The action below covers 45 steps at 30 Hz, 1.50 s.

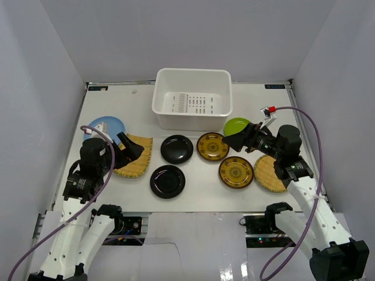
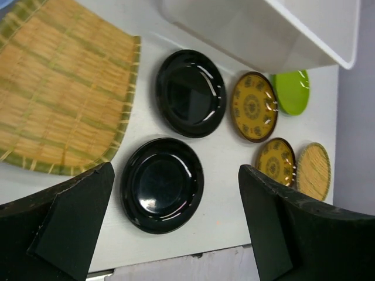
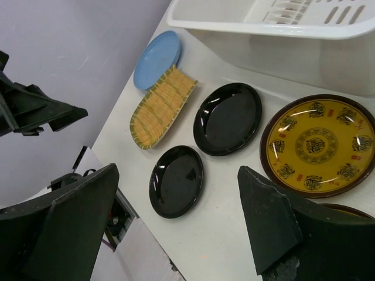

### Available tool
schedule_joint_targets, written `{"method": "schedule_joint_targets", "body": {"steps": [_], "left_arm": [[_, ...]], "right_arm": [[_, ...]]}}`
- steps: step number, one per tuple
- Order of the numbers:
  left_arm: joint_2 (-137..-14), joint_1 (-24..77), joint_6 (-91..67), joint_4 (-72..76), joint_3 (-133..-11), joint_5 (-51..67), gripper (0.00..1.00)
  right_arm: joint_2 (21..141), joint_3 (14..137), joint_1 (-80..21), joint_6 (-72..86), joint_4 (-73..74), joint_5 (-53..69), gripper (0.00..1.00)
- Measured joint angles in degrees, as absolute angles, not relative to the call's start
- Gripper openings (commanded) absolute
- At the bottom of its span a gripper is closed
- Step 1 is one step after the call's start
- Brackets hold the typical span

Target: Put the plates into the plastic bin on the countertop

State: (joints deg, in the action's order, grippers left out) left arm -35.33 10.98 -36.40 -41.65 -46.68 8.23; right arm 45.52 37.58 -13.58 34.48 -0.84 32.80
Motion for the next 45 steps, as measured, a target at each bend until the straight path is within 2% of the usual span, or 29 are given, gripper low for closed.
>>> {"method": "schedule_joint_targets", "body": {"steps": [9, 14, 22, 27, 30, 31, 32, 34, 35, 37, 38, 40, 41, 42, 45], "left_arm": [[-37.1, 11.0, -46.5, -57.2, -46.3, -10.0, 0.98], [-37.7, 11.0, -54.0, -60.2, -43.5, -15.1, 0.98], [-38.9, 11.0, -64.3, -54.9, -34.4, -16.1, 0.95], [-45.6, 10.9, -66.8, -44.3, -27.6, -16.2, 0.93], [-47.7, 10.8, -67.5, -36.5, -23.9, -16.1, 0.87], [-48.3, 10.8, -67.6, -34.2, -22.9, -16.1, 0.83], [-49.2, 10.7, -68.0, -32.2, -22.0, -16.0, 0.72], [-50.6, 10.7, -68.7, -28.4, -21.2, -16.0, 0.63], [-51.2, 10.6, -68.8, -27.2, -20.8, -16.0, 0.54], [-51.1, 10.6, -69.3, -26.0, -19.8, -16.1, 0.45], [-50.7, 10.6, -69.5, -25.3, -19.2, -16.1, 0.33], [-48.8, 10.5, -70.5, -25.1, -18.8, -16.2, 0.22], [-47.6, 10.3, -71.0, -24.9, -18.7, -16.4, 0.08], [-46.3, 10.3, -70.8, -24.7, -18.8, -16.1, 0.0], [-43.4, 10.5, -71.2, -26.3, -19.0, -15.9, 0.0]], "right_arm": [[45.9, 35.9, -20.0, 33.4, -2.1, 31.3, 0.88], [46.6, 34.4, -25.1, 32.1, -2.4, 29.6, 0.88], [49.7, 34.2, -29.7, 29.1, -2.4, 28.8, 0.87], [50.2, 34.2, -30.2, 27.4, -2.1, 28.9, 0.86], [50.4, 34.2, -30.4, 26.3, -1.4, 28.9, 0.86], [50.4, 34.2, -30.5, 26.0, -1.2, 28.9, 0.85], [50.4, 34.2, -30.5, 25.7, -1.2, 28.9, 0.85], [50.7, 34.2, -30.5, 25.1, -1.0, 28.9, 0.85], [51.0, 34.2, -30.5, 25.0, -0.9, 28.9, 0.85], [51.4, 34.2, -30.5, 24.8, -0.8, 28.9, 0.85], [51.5, 34.2, -30.5, 24.8, -0.7, 28.9, 0.84], [52.0, 34.2, -30.6, 24.9, -0.8, 28.9, 0.84], [52.3, 34.2, -30.6, 24.9, -0.9, 28.9, 0.84], [52.6, 34.2, -30.6, 25.0, -1.0, 28.9, 0.84], [53.9, 34.2, -31.0, 25.1, -1.5, 28.9, 0.83]]}}
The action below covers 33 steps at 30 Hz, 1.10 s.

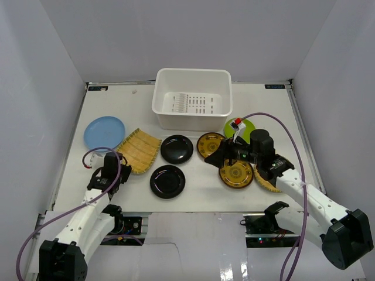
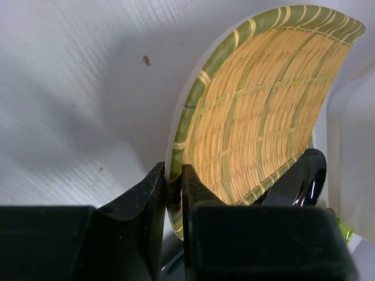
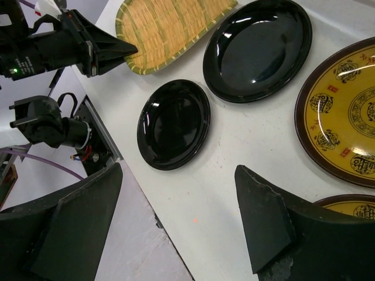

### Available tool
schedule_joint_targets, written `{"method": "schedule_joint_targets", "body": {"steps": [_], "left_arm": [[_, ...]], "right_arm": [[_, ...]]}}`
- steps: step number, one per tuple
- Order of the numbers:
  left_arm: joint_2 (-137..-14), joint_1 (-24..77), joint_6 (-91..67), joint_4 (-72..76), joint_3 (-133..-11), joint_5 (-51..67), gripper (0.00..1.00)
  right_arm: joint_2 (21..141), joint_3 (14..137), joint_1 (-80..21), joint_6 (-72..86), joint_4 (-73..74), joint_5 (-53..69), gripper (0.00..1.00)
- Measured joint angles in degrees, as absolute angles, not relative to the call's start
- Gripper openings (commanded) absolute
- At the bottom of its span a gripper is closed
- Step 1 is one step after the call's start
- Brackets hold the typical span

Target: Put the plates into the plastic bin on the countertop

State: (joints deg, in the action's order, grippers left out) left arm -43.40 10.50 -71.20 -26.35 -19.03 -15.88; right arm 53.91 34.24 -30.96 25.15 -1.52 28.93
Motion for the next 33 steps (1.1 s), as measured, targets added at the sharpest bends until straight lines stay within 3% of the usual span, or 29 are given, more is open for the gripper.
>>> {"method": "schedule_joint_targets", "body": {"steps": [9, 13, 14, 16, 18, 19, 20, 25, 33], "left_arm": [[-34.2, 10.5, -63.3, -38.2, -30.4, -16.6, 0.0], [-33.5, 10.5, -56.9, -40.8, -43.7, -17.9, 0.0], [-33.8, 10.5, -55.5, -40.7, -47.8, -18.1, 0.0], [-34.5, 10.5, -53.3, -39.1, -54.2, -18.1, 0.0], [-34.9, 10.5, -51.5, -35.0, -58.5, -17.0, 0.0], [-35.3, 10.5, -51.2, -33.7, -59.9, -16.5, 0.0], [-35.9, 10.4, -50.7, -31.5, -60.7, -15.0, 0.0], [-48.9, 10.3, -50.2, -21.1, -63.9, -4.8, 0.0], [-85.3, 12.6, -49.4, -12.3, -76.4, 8.5, 0.0]], "right_arm": [[55.2, 34.8, -32.0, 25.3, -1.4, 28.5, 0.81], [55.1, 35.6, -32.0, 24.9, -1.3, 27.1, 0.68], [55.1, 35.8, -32.0, 24.7, -1.0, 26.6, 0.59], [55.1, 36.1, -32.0, 24.3, -0.8, 25.3, 0.52], [55.1, 36.3, -32.0, 23.9, -0.5, 23.8, 0.34], [55.1, 36.3, -32.0, 23.8, -0.3, 23.0, 0.34], [55.1, 36.3, -32.0, 24.1, -0.1, 22.2, 0.27], [55.3, 36.3, -31.2, 25.2, 0.1, 17.6, 0.08], [56.2, 36.3, -28.5, 26.7, 0.3, 14.5, 0.12]]}}
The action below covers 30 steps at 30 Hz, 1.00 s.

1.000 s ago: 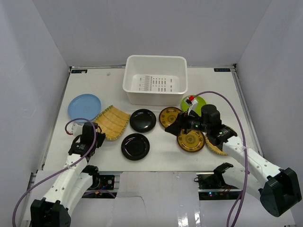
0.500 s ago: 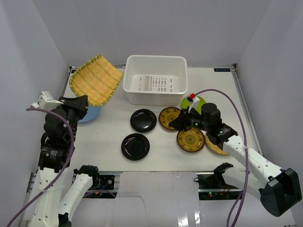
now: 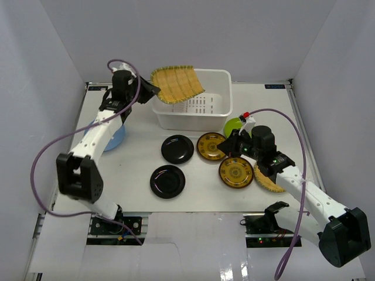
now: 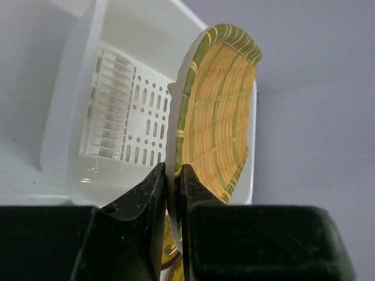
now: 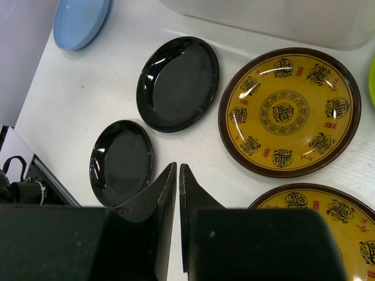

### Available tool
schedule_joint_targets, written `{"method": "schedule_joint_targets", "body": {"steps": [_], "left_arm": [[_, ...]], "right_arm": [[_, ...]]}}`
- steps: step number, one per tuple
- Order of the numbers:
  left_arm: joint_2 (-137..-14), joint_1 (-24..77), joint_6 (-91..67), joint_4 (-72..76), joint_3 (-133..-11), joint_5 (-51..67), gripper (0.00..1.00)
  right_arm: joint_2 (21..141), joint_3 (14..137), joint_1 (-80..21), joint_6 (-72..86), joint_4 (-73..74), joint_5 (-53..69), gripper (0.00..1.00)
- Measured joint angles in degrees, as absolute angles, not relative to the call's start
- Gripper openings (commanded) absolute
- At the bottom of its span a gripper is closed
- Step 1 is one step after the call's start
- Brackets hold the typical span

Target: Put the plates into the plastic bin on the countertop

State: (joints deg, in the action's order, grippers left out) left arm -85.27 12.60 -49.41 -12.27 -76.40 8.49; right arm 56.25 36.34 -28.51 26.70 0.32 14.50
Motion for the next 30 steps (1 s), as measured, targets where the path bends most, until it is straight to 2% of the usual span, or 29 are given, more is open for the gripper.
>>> {"method": "schedule_joint_targets", "body": {"steps": [5, 10, 17, 22, 23, 24, 27, 28, 30], "left_arm": [[-105.6, 14.6, -46.8, -13.7, -95.0, 15.0, 0.0], [-119.4, 15.6, -43.4, -19.7, -112.7, 19.0, 0.0], [-131.1, 15.6, -38.9, -32.0, -128.4, 19.9, 0.0], [-134.3, 15.6, -37.9, -36.1, -129.0, 21.0, 0.0], [-134.6, 15.6, -37.7, -36.8, -129.0, 21.2, 0.03], [-135.0, 15.6, -37.7, -37.2, -128.9, 21.6, 0.16], [-135.9, 15.6, -37.6, -37.7, -128.6, 22.4, 0.37], [-136.0, 15.6, -37.7, -37.5, -128.2, 22.8, 0.53], [-136.0, 15.6, -37.7, -36.6, -127.7, 24.1, 0.67]], "right_arm": [[55.4, 36.3, -28.3, 26.5, 1.4, 13.3, 0.21], [53.8, 36.3, -27.7, 25.6, 4.1, 11.0, 0.28], [52.4, 36.3, -26.6, 24.9, 6.2, 9.0, 0.32], [51.6, 36.3, -26.3, 24.8, 7.6, 7.5, 0.37], [51.3, 36.3, -26.3, 24.8, 7.8, 6.9, 0.38], [50.9, 36.3, -26.3, 24.8, 8.0, 6.3, 0.39], [50.0, 36.4, -26.2, 24.9, 8.9, 4.7, 0.4], [49.8, 36.4, -26.2, 24.9, 9.3, 4.2, 0.41], [49.6, 36.6, -26.0, 25.1, 9.7, 3.1, 0.41]]}}
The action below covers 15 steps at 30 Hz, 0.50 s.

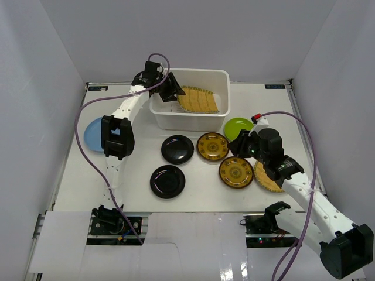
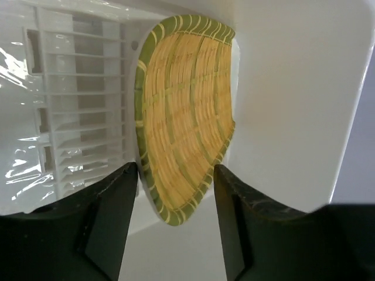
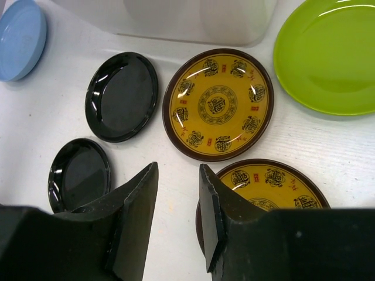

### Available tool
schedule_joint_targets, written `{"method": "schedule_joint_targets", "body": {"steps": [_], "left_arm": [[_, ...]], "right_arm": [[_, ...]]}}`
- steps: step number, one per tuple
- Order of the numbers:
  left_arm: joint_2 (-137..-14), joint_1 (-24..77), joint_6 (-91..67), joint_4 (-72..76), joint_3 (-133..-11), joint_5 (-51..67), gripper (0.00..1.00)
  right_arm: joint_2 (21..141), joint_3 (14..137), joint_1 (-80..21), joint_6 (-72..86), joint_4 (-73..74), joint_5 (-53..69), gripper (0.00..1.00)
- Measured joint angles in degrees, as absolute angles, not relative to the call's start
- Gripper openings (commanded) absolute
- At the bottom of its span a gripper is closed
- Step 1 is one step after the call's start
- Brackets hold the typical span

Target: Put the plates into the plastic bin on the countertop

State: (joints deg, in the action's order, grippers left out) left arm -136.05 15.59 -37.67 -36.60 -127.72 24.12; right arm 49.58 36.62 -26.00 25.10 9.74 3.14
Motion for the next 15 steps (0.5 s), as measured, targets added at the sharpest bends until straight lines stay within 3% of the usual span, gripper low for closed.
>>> {"method": "schedule_joint_targets", "body": {"steps": [1, 5, 15], "left_arm": [[-136.0, 15.6, -38.0, -35.6, -127.5, 24.7, 0.78], [-136.0, 16.0, -38.4, -33.8, -127.5, 26.4, 0.97], [-133.8, 14.6, -41.5, -25.4, -127.7, 32.8, 0.98]], "right_arm": [[49.5, 36.7, -25.9, 25.1, 9.8, 2.8, 0.41], [49.4, 37.8, -25.6, 25.3, 11.0, 0.2, 0.41], [46.5, 40.7, -22.5, 25.2, 13.9, -8.0, 0.42]]}}
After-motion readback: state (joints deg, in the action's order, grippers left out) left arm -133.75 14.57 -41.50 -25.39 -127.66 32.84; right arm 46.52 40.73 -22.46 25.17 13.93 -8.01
